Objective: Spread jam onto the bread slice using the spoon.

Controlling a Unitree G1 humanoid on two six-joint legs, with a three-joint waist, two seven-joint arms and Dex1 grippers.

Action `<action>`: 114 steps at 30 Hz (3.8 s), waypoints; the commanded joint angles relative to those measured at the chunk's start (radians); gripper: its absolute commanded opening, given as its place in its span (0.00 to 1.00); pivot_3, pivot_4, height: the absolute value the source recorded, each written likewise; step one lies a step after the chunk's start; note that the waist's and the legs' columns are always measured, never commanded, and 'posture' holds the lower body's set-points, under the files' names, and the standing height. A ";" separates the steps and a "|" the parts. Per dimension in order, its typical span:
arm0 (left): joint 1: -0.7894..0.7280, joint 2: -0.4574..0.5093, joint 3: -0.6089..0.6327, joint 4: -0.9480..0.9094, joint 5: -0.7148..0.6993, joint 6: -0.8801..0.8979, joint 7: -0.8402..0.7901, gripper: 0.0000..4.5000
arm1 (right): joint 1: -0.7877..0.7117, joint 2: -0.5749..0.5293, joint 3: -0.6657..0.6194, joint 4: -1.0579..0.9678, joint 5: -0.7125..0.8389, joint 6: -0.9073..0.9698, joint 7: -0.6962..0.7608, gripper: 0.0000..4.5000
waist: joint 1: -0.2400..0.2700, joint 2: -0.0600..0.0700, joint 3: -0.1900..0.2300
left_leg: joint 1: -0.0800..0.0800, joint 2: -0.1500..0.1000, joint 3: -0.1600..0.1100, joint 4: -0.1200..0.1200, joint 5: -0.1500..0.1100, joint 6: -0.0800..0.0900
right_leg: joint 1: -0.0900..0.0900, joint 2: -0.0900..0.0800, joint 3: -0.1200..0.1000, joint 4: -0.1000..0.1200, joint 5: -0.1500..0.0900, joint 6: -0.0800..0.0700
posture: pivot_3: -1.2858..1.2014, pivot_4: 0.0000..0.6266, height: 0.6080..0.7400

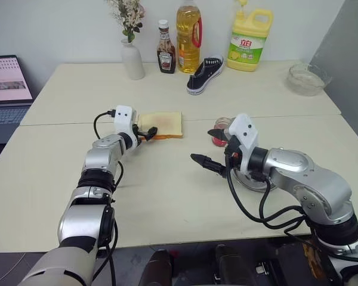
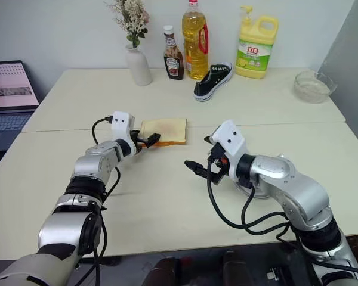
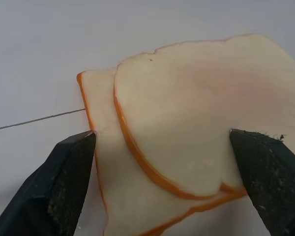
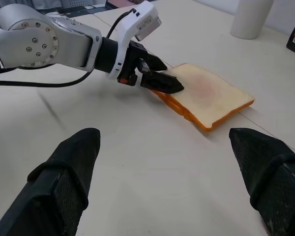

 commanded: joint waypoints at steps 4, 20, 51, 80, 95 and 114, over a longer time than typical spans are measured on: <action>-0.048 -0.019 0.011 0.053 0.006 -0.044 -0.044 0.91 | -0.024 0.025 -0.008 -0.017 -0.027 -0.013 0.002 1.00 | 0.001 0.000 0.000 | 0.001 -0.001 0.000 0.000 0.000 0.000 | 0.001 0.000 0.000 0.001 0.000 0.000 | 0.52 0.24 1.00; -0.093 -0.024 -0.003 0.087 0.038 -0.071 -0.127 0.00 | -0.015 0.031 -0.045 -0.010 -0.036 -0.007 0.012 1.00 | 0.001 0.000 0.000 | 0.000 -0.002 -0.001 0.001 0.000 0.000 | 0.000 0.000 0.000 0.001 0.000 0.000 | 0.52 0.24 1.00; 0.220 0.294 -0.405 -0.556 0.144 -0.095 -0.728 0.00 | 0.163 -0.180 -0.265 -0.151 0.214 0.119 0.113 1.00 | -0.001 0.001 0.000 | 0.002 0.001 0.001 0.001 0.001 0.001 | 0.002 0.002 0.001 0.001 0.000 -0.002 | 0.52 0.24 1.00; 0.291 0.292 -0.249 -0.886 0.030 0.001 -0.700 0.99 | 0.587 -0.095 -0.839 -0.148 0.399 0.158 -0.112 1.00 | 0.007 0.001 -0.001 | 0.003 0.003 0.000 0.001 0.001 0.001 | 0.003 0.003 0.001 0.001 -0.001 -0.002 | 0.52 0.24 1.00; 0.256 0.029 -0.415 -0.896 0.064 -0.145 -0.629 0.99 | 0.259 -0.033 -0.821 0.663 0.401 0.082 -0.027 1.00 | -0.010 0.004 -0.002 | 0.019 0.004 0.009 -0.001 0.000 0.002 | 0.015 0.008 0.009 -0.001 -0.002 0.002 | 0.52 0.24 1.00; 0.316 0.085 -0.358 -1.035 0.008 -0.013 -0.576 0.99 | -0.057 -0.091 -0.565 1.163 0.183 -0.038 0.296 1.00 | -0.013 0.005 -0.002 | 0.019 0.004 0.010 -0.001 0.000 0.002 | 0.015 0.008 0.010 -0.001 -0.002 0.003 | 0.52 0.24 1.00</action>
